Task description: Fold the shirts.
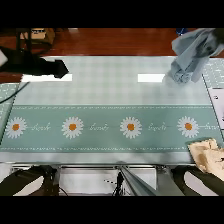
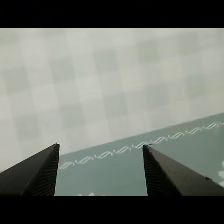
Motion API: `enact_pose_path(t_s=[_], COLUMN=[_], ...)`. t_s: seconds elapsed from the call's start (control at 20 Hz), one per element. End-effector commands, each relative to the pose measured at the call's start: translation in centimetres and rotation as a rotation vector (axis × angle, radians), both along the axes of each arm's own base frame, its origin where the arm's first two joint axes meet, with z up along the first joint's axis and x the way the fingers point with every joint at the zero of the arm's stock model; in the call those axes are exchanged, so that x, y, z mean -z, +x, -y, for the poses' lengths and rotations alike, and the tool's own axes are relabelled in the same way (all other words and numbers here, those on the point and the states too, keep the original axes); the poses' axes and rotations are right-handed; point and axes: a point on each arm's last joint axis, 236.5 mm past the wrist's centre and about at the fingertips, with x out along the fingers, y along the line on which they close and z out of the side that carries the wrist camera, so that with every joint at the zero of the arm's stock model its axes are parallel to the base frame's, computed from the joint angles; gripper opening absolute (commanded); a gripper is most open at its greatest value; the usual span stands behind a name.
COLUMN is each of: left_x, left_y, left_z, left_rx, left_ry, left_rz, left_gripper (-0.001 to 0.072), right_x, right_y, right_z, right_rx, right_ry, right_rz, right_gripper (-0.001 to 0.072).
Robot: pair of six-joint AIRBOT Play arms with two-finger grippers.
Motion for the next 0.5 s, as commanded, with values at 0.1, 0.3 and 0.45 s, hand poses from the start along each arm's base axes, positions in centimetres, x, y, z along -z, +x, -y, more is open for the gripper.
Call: enact_pose_path(t_s=[0.1,0.3,0.45], left_x=[-16.1,-18.5,-15.1], left_y=[-5.2,-9.7,-11.2], left_z=[-1.1,-2.2,-2.6], left_rx=[0.005,0.011,0.025], left_ry=[-0.081,-0.082,-0.033], left_rz=[0.366,0.413,0.269], left_gripper=[0.0607,0.0609,0.0609], right_x=[-15.4,-13.7,-11.5], right_y=[-14.7,-19.6,-20.6], right_z=[-6.3,-5.4,-4.0], right_rx=[-0.121,-0.086,-0.035], right_ry=[-0.067,-0.122,-0.165], right_rz=[0.345,0.226,0.117], right_gripper=[0.0029,0.0029,0.0029])
